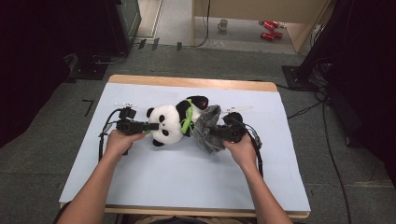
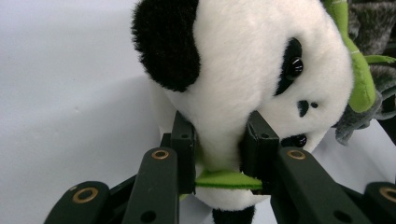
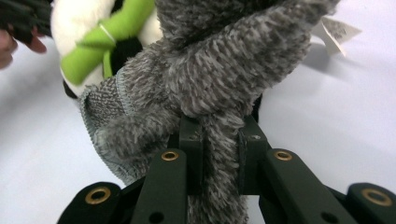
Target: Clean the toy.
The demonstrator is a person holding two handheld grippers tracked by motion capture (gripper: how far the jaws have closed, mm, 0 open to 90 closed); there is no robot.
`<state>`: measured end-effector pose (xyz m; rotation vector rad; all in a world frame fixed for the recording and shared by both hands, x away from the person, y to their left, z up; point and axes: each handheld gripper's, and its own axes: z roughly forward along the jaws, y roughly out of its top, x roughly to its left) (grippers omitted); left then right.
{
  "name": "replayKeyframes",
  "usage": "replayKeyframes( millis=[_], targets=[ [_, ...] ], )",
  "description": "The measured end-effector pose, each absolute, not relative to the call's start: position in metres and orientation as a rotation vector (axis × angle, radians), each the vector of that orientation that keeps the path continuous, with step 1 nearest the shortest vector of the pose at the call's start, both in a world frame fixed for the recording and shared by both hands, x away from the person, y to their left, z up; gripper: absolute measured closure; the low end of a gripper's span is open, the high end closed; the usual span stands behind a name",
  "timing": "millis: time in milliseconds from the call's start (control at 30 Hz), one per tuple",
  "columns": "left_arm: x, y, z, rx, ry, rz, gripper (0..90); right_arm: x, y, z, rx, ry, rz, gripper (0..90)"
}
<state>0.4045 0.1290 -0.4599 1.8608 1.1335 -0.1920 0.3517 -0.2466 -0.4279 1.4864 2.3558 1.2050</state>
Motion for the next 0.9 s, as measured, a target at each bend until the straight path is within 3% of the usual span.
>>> replayKeyframes(
  millis=[467, 700, 900],
  targets=[
    [0.405, 0.129, -0.459, 1.844, 1.162, -0.207, 70.5, 0.337, -0.274, -0.44, 1.561, 2.377, 1.085, 77.1],
    [0.401, 0.129, -0.458, 1.75, 1.207, -0.335, 70.8, 0.326, -0.281, -0.408, 1.499, 2.306, 1.177, 77.2],
    [0.382, 0.117, -0.449, 1.776, 1.183, -0.333, 70.1, 0.324, -0.26, -0.394, 1.409, 2.35, 1.27, 77.2]
  ],
)
